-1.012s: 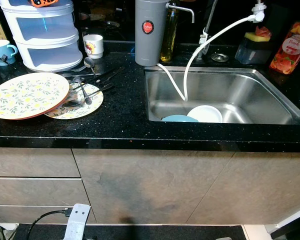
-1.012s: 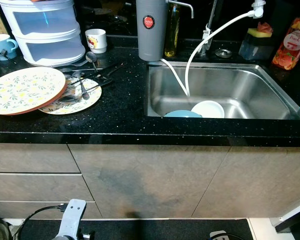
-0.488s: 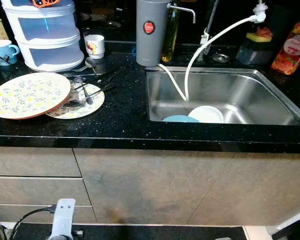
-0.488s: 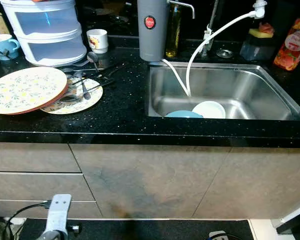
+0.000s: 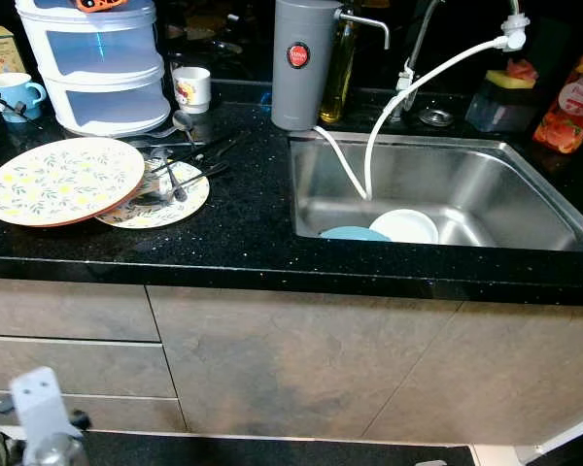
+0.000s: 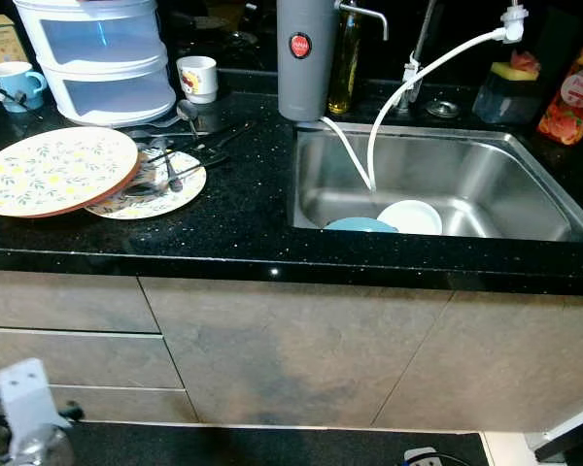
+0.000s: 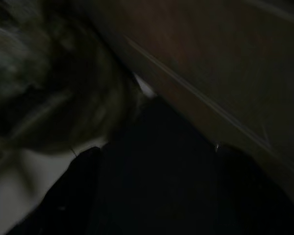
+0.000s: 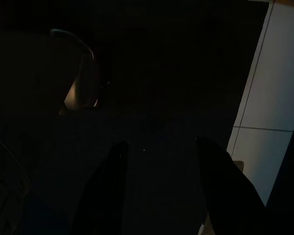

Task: Kitchen organization

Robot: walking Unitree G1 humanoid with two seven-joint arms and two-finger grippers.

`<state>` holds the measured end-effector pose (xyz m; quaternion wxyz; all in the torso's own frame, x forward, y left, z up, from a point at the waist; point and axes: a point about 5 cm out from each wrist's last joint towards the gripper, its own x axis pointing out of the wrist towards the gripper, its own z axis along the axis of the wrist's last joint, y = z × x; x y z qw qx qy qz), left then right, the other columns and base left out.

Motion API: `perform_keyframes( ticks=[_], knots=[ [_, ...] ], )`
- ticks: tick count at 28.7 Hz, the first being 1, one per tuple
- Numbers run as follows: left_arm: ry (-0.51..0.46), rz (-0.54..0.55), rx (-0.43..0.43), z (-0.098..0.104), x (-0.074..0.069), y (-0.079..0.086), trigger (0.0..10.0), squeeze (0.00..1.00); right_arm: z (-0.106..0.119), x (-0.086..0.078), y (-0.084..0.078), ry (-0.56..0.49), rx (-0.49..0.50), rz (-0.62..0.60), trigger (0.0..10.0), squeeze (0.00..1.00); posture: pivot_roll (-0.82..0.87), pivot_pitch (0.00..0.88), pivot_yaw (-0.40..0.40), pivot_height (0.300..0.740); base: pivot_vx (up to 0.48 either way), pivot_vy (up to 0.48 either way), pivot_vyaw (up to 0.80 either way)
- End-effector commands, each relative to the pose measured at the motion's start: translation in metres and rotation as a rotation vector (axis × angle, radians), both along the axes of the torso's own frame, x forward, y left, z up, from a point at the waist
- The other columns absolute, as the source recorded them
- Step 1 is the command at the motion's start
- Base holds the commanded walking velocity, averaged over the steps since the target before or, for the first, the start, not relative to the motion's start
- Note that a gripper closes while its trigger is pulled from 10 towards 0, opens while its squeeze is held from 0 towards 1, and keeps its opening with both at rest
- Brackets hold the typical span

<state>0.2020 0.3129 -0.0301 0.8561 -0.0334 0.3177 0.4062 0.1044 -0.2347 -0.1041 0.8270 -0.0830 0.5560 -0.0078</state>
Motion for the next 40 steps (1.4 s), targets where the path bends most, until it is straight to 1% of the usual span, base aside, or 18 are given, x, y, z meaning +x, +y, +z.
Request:
perform_keyframes(
  ticks=[1, 4, 5, 7, 8, 10, 11, 16, 17, 20, 23, 26, 29, 30, 34, 36, 37, 40],
  knots=[
    [-0.065, 0.103, 0.055, 0.012, 0.003, 0.013, 10.0, 0.00, 0.000, 0.000, 0.000, 0.001, 0.002, 0.010, 10.0, 0.00, 0.04, 0.008, -0.038, 0.740, 0.000, 0.000, 0.00],
    [-0.178, 0.214, 0.111, 0.031, 0.010, 0.028, 10.0, 0.00, 0.000, 0.000, 0.000, 0.007, 0.002, 0.017, 10.0, 0.00, 0.05, 0.009, -0.045, 0.740, 0.000, 0.000, 0.00],
    [-0.178, 0.214, 0.111, 0.031, 0.010, 0.028, 10.0, 0.00, 0.000, 0.000, 0.000, 0.007, 0.002, 0.017, 10.0, 0.00, 0.05, 0.009, -0.045, 0.740, 0.000, 0.000, 0.00],
    [-0.238, 0.254, 0.135, 0.043, 0.015, 0.034, 10.0, 0.00, 0.000, 0.000, 0.000, 0.005, 0.004, 0.022, 10.0, 0.00, 0.06, 0.011, -0.046, 0.740, 0.000, 0.000, 0.00],
    [-0.238, 0.254, 0.135, 0.043, 0.015, 0.034, 10.0, 0.00, 0.000, 0.000, 0.000, 0.005, 0.004, 0.022, 10.0, 0.00, 0.06, 0.011, -0.046, 0.740, 0.000, 0.000, 0.00],
    [-0.306, 0.282, 0.170, 0.058, 0.021, 0.042, 10.0, 0.00, 0.000, 0.001, 0.001, 0.004, 0.014, 0.037, 10.0, 0.00, 0.06, 0.009, -0.051, 0.740, 0.000, 0.000, 0.38],
    [-0.306, 0.282, 0.170, 0.058, 0.021, 0.042, 10.0, 0.00, 0.000, 0.001, 0.001, 0.004, 0.014, 0.037, 10.0, 0.00, 0.06, 0.009, -0.051, 0.740, 0.000, 0.000, 0.77],
    [-0.381, 0.280, 0.223, 0.077, 0.030, 0.048, 10.0, 0.00, 0.000, 0.000, 0.002, 0.012, 0.033, 0.046, 10.0, 0.00, 0.07, 0.009, -0.056, 0.740, 0.000, 0.000, 0.76],
    [-0.406, 0.254, 0.260, 0.085, 0.035, 0.048, 10.0, 0.00, 0.000, 0.000, 0.002, 0.013, 0.039, 0.046, 10.0, 0.00, 0.07, 0.010, -0.058, 0.740, 0.000, 0.000, 0.76],
    [-0.502, 0.152, 0.324, 0.108, 0.054, 0.031, 10.0, 0.00, 0.000, 0.000, 0.002, 0.018, 0.045, 0.050, 10.0, 0.00, 0.07, 0.007, -0.060, 0.740, 0.000, 0.000, 0.76],
    [-0.547, 0.060, 0.342, 0.115, 0.064, 0.010, 10.0, 0.00, 0.000, 0.000, 0.002, 0.025, 0.046, 0.055, 10.0, 0.00, 0.07, 0.003, -0.058, 0.740, 0.000, 0.000, 0.76],
    [-0.580, -0.009, 0.346, 0.120, 0.070, -0.007, 10.0, 0.00, 0.000, 0.000, 0.001, 0.028, 0.047, 0.059, 10.0, 0.00, 0.07, 0.000, -0.060, 0.740, 0.000, 0.000, 0.76],
    [-0.589, -0.030, 0.349, 0.122, 0.071, -0.011, 10.0, 0.00, 0.000, 0.000, 0.001, 0.029, 0.047, 0.059, 10.0, 0.00, 0.08, 0.000, -0.060, 0.740, 0.000, 0.000, 0.76],
    [-0.616, -0.079, 0.371, 0.129, 0.075, -0.019, 10.0, 0.00, 0.000, -0.001, 0.001, 0.033, 0.049, 0.063, 10.0, 0.00, 0.08, 0.000, -0.061, 0.740, 0.000, 0.000, 0.76],
    [-0.657, -0.135, 0.383, 0.141, 0.079, -0.030, 10.0, 0.00, 0.000, -0.001, 0.001, 0.036, 0.051, 0.067, 10.0, 0.00, 0.08, 0.000, -0.063, 0.740, 0.000, 0.000, 0.76],
    [-0.696, -0.211, 0.411, 0.153, 0.084, -0.041, 10.0, 0.00, 0.000, -0.001, 0.001, 0.039, 0.053, 0.070, 10.0, 0.00, 0.08, 0.000, -0.062, 0.740, 0.000, 0.000, 0.76],
    [-0.731, -0.282, 0.435, 0.164, 0.089, -0.052, 10.0, 0.00, 0.000, -0.002, 0.001, 0.040, 0.055, 0.072, 10.0, 0.00, 0.08, 0.000, -0.062, 0.740, 0.000, 0.000, 0.76],
    [-0.760, -0.361, 0.450, 0.173, 0.094, -0.063, 10.0, 0.00, 0.000, -0.002, 0.001, 0.041, 0.057, 0.075, 10.0, 0.00, 0.08, 0.000, -0.061, 0.740, 0.000, 0.000, 0.76]
  ],
)
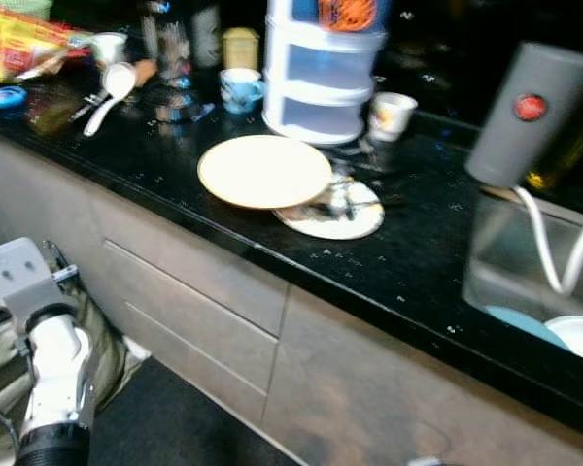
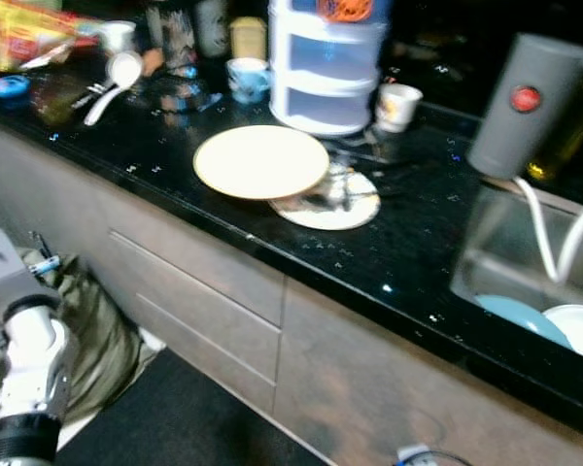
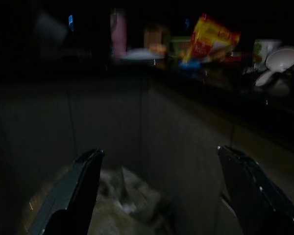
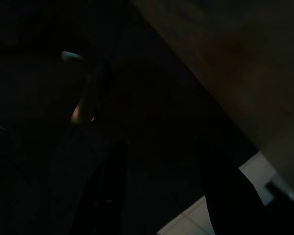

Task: Kitchen organization

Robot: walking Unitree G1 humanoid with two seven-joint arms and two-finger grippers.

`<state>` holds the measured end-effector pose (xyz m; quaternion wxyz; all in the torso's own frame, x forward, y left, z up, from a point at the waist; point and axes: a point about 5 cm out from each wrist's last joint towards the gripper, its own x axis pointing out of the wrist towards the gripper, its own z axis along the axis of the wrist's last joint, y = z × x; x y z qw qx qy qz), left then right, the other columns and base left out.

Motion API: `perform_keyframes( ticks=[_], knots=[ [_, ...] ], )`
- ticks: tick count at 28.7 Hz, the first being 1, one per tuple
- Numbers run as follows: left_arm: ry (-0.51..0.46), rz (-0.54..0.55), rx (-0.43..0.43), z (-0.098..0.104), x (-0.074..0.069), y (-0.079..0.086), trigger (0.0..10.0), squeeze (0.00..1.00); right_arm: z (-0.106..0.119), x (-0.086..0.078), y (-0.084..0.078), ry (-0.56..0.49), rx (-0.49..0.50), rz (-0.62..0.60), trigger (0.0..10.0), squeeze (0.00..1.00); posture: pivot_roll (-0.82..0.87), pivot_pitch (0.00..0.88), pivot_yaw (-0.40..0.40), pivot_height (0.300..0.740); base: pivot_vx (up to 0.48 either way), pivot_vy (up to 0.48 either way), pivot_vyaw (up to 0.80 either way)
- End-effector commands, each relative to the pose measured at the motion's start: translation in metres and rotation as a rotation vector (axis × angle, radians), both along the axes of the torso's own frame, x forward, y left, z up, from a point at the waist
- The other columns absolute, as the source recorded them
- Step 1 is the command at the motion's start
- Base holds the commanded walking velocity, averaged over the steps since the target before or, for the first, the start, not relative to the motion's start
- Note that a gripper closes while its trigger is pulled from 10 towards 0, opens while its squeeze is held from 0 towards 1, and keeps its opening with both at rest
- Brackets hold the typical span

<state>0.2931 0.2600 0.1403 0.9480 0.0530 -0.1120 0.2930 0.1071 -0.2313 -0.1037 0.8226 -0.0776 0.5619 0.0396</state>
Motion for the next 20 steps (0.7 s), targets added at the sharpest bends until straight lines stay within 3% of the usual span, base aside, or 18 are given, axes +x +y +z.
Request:
perform_keyframes(
  ticks=[1, 7, 9, 14, 17, 20],
  knots=[
    [-0.002, -0.082, 0.041, 0.007, 0.006, -0.015, 10.0, 0.00, -0.001, -0.005, -0.002, 0.018, -0.003, 0.006, 10.0, 0.00, 0.08, 0.000, -0.062, 0.740, 0.000, 0.000, 0.76],
    [-0.049, -0.290, 0.097, 0.028, 0.015, -0.037, 10.0, 0.00, -0.001, -0.005, -0.002, 0.021, -0.004, 0.011, 10.0, 0.00, 0.08, 0.000, -0.064, 0.740, 0.000, 0.000, 0.68],
    [-0.079, -0.381, 0.096, 0.040, 0.019, -0.044, 10.0, 0.00, -0.001, -0.006, -0.002, 0.026, -0.014, 0.014, 10.0, 0.00, 0.08, 0.000, -0.064, 0.740, 0.000, 0.000, 0.00],
    [-0.139, -0.651, -0.076, 0.069, 0.026, -0.057, 10.0, 0.00, -0.002, -0.007, -0.002, 0.026, -0.013, -0.003, 10.0, 0.00, 0.08, 0.004, -0.060, 0.740, 0.000, 0.000, 0.00],
    [-0.183, -0.743, -0.088, 0.085, 0.025, -0.060, 10.0, 0.00, -0.002, -0.008, -0.002, 0.051, -0.018, 0.007, 10.0, 0.00, 0.08, 0.006, -0.060, 0.740, 0.000, 0.000, 0.00],
    [-0.227, -0.807, -0.146, 0.096, 0.026, -0.059, 10.0, 0.00, -0.002, -0.009, -0.001, 0.053, -0.010, 0.003, 10.0, 0.00, 0.08, 0.007, -0.059, 0.740, 0.000, 0.000, -0.78]
  ],
)
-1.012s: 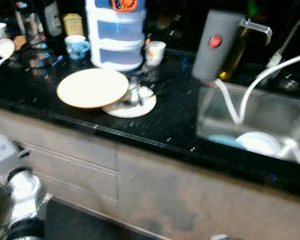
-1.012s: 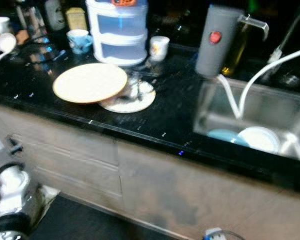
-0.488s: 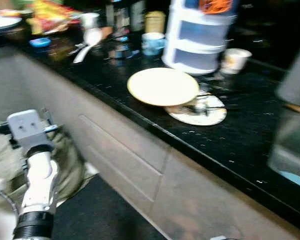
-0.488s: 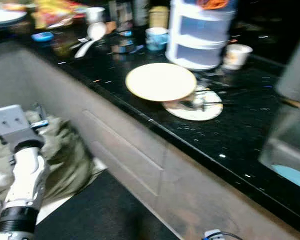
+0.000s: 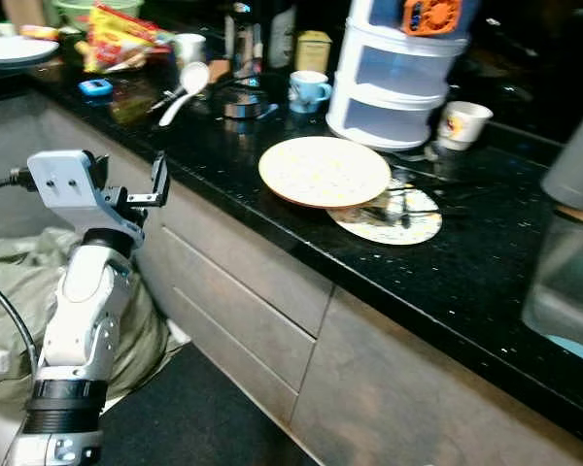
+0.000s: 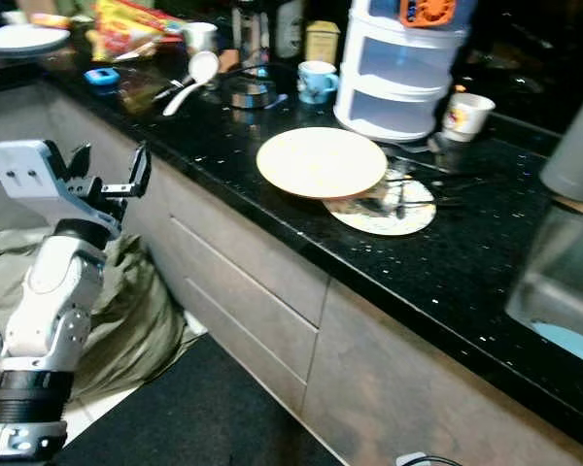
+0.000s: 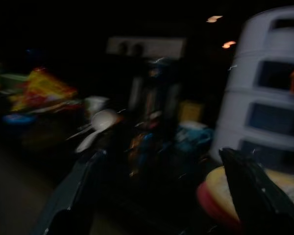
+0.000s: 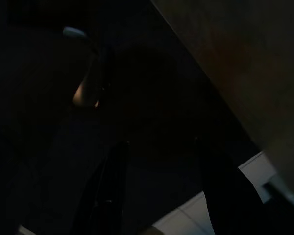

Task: Kitchen organization

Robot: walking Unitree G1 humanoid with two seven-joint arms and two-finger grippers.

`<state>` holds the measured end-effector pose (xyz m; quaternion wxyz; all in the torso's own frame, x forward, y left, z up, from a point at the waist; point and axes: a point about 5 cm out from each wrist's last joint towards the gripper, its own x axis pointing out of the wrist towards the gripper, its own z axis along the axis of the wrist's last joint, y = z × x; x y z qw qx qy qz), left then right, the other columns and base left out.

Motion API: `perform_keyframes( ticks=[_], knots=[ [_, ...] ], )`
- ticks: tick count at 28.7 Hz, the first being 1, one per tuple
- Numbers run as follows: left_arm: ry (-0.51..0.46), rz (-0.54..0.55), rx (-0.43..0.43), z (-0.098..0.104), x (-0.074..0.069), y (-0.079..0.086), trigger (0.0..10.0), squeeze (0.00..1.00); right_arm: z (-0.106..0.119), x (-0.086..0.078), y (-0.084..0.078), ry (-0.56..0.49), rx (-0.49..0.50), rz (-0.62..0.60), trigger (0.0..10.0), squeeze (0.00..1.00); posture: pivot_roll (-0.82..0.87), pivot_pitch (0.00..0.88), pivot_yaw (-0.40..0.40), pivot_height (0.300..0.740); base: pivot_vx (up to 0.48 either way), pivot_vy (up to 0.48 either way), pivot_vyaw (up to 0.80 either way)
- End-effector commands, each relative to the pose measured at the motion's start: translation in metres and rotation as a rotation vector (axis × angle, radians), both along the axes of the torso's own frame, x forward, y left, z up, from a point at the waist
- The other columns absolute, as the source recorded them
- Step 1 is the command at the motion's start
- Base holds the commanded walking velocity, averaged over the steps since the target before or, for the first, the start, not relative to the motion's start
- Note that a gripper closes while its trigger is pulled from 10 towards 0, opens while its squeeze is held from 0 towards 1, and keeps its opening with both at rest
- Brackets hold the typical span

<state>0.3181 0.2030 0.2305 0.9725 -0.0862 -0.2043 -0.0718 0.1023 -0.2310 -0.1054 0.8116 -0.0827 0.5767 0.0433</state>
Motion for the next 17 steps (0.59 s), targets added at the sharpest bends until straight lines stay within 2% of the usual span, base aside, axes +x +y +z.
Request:
perform_keyframes(
  ticks=[1, 4, 6, 8, 12, 15, 17],
  knots=[
    [-0.014, -0.038, -0.017, 0.009, 0.002, 0.000, 10.0, 0.00, -0.001, -0.004, -0.002, 0.017, -0.003, -0.008, 10.0, 0.00, 0.08, 0.007, -0.059, 0.740, 0.000, 0.000, -0.78],
    [0.016, -0.033, -0.021, 0.009, 0.007, 0.005, 10.0, 0.00, -0.001, -0.004, -0.001, 0.020, 0.000, -0.007, 10.0, 0.00, 0.07, 0.009, -0.059, 0.740, 0.000, 0.000, -0.78],
    [0.059, -0.059, 0.049, 0.001, 0.009, 0.000, 10.0, 0.00, -0.001, -0.005, -0.001, 0.021, 0.006, -0.013, 10.0, 0.00, 0.07, 0.005, -0.059, 0.740, 0.000, 0.000, -0.69],
    [0.076, -0.092, 0.065, -0.001, 0.009, -0.003, 10.0, 0.00, -0.001, -0.004, -0.001, 0.020, 0.007, -0.011, 10.0, 0.00, 0.07, 0.005, -0.059, 0.740, 0.000, 0.000, -0.29],
    [0.054, -0.121, 0.032, 0.005, 0.008, -0.008, 10.0, 0.00, -0.001, -0.004, -0.001, 0.019, 0.007, -0.007, 10.0, 0.00, 0.07, 0.005, -0.062, 0.740, 0.000, 0.000, 0.00],
    [0.058, -0.123, -0.022, 0.011, 0.012, -0.003, 10.0, 0.00, -0.001, -0.003, -0.001, 0.023, 0.009, 0.003, 10.0, 0.00, 0.07, 0.008, -0.066, 0.740, 0.000, 0.000, 0.00],
    [0.059, -0.123, -0.028, 0.011, 0.012, -0.002, 10.0, 0.00, -0.001, -0.003, -0.001, 0.023, 0.009, 0.005, 10.0, 0.00, 0.07, 0.008, -0.066, 0.740, 0.000, 0.000, 0.00]
  ],
)
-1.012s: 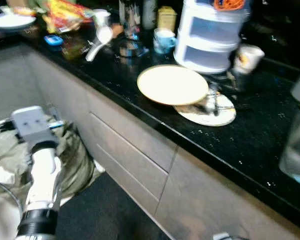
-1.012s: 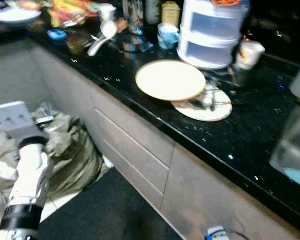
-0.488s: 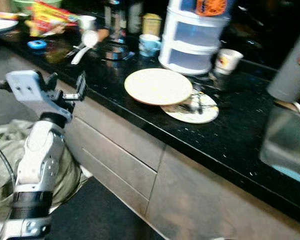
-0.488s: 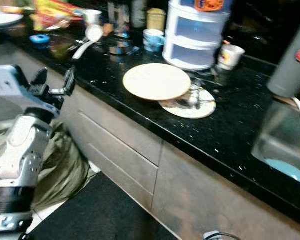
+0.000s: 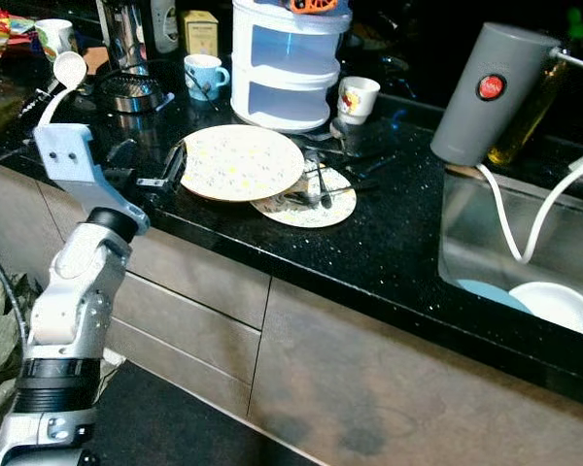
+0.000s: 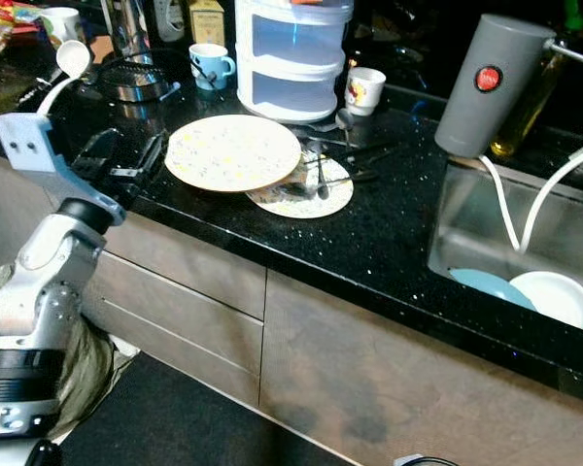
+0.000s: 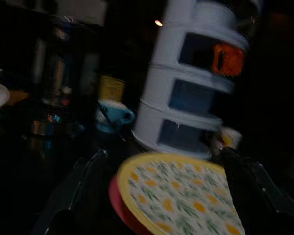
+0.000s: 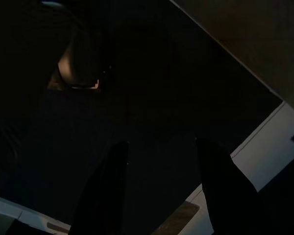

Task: Kitchen organization

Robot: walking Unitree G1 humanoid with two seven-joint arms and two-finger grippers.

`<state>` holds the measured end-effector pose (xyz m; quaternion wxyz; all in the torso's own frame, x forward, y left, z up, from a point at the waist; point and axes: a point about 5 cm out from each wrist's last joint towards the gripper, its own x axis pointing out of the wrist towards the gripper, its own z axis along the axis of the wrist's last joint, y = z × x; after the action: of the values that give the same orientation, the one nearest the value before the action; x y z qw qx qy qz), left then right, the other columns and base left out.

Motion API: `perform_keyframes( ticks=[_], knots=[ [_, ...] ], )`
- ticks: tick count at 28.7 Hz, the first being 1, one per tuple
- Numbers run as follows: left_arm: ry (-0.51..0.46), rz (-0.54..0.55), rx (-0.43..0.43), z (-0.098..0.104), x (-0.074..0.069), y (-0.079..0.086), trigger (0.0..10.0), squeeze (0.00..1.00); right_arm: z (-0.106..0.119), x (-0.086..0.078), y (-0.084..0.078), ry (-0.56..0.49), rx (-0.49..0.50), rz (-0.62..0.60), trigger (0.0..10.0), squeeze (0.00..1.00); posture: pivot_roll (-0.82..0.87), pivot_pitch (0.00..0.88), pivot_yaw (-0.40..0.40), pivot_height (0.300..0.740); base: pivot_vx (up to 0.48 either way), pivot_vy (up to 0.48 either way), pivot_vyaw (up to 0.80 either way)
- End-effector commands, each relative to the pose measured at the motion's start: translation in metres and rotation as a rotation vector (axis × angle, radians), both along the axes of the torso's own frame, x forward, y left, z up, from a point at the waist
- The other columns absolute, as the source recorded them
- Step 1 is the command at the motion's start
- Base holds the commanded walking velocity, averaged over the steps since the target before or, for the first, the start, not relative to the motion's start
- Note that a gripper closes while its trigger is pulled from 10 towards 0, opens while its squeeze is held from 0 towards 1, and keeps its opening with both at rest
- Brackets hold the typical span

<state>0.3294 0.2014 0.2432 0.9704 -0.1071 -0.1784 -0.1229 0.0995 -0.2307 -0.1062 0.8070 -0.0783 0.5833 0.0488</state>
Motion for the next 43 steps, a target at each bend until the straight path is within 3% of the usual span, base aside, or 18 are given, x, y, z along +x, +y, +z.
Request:
perform_keyframes(
  ticks=[1, 13, 27, 43],
  knots=[
    [0.014, -0.013, -0.023, 0.001, 0.002, 0.000, 10.0, 0.00, 0.000, -0.001, -0.002, 0.007, -0.005, 0.004, 10.0, 0.00, 0.07, 0.011, -0.069, 0.740, 0.000, 0.000, 0.00],
    [0.008, -0.012, -0.143, 0.017, 0.021, 0.005, 10.0, 0.00, 0.000, -0.003, -0.005, 0.018, -0.012, 0.002, 10.0, 0.00, 0.04, 0.019, -0.059, 0.740, 0.000, 0.000, 0.00],
    [0.054, -0.054, -0.224, -0.003, 0.013, -0.014, 10.0, 0.00, 0.000, -0.002, -0.004, 0.021, -0.011, 0.005, 10.0, 0.00, 0.04, 0.000, -0.054, 0.740, 0.292, 0.000, 0.00],
    [0.087, -0.097, -0.240, -0.007, 0.009, -0.032, 10.0, 0.00, 0.000, -0.004, -0.004, 0.048, -0.010, 0.024, 10.0, 0.00, 0.04, 0.008, -0.059, 0.740, 0.279, 0.000, -0.63]
  ],
)
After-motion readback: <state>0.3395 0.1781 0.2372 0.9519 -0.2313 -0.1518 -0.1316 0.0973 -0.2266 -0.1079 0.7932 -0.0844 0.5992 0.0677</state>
